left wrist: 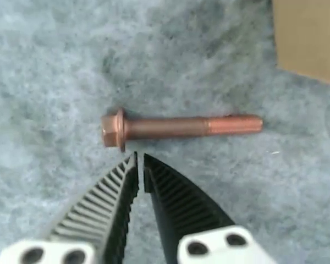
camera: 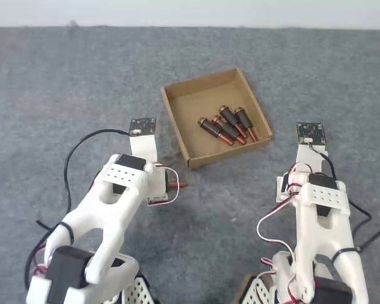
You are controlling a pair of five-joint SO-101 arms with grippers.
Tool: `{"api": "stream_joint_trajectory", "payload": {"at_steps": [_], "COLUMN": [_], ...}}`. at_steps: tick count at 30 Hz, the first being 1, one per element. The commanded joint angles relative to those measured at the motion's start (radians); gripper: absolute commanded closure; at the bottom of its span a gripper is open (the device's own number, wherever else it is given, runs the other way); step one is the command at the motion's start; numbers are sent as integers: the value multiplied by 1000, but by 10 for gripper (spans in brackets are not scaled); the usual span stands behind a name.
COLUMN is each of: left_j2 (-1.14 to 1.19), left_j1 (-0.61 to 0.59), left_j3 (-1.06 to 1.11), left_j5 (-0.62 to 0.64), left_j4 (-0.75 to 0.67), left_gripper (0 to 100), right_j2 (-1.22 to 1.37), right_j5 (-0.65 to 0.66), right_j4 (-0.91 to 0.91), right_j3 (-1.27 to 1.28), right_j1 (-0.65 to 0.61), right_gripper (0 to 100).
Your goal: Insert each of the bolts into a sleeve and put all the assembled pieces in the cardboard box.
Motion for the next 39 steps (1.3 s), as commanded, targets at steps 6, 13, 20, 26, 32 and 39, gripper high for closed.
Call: {"api": "stream_joint_trajectory", "payload": {"at_steps": [6,13,20,26,32,39], "left_j2": [170,232,233,221,221,229], "left_j1": [-94,-161,-152,-64,34,-26], "left_j3": [-127,-229,-237,-239,-351,-467], "left_j5": [-20,-52,58,121,236,351], "left_j4": [-52,-63,-186,-203,-49,87], "left_gripper": [990,990,990,990,990,988], "right_j2": [-2,-2,-2,-2,-2,-2], "right_j5": [25,25,25,25,25,25], "right_j4": [-7,-7,-7,-7,-7,-10], "right_j3": [-6,-5,-5,-5,-5,-5], "right_j1": [13,13,12,10,8,7], "right_gripper": [991,991,991,991,991,991]}}
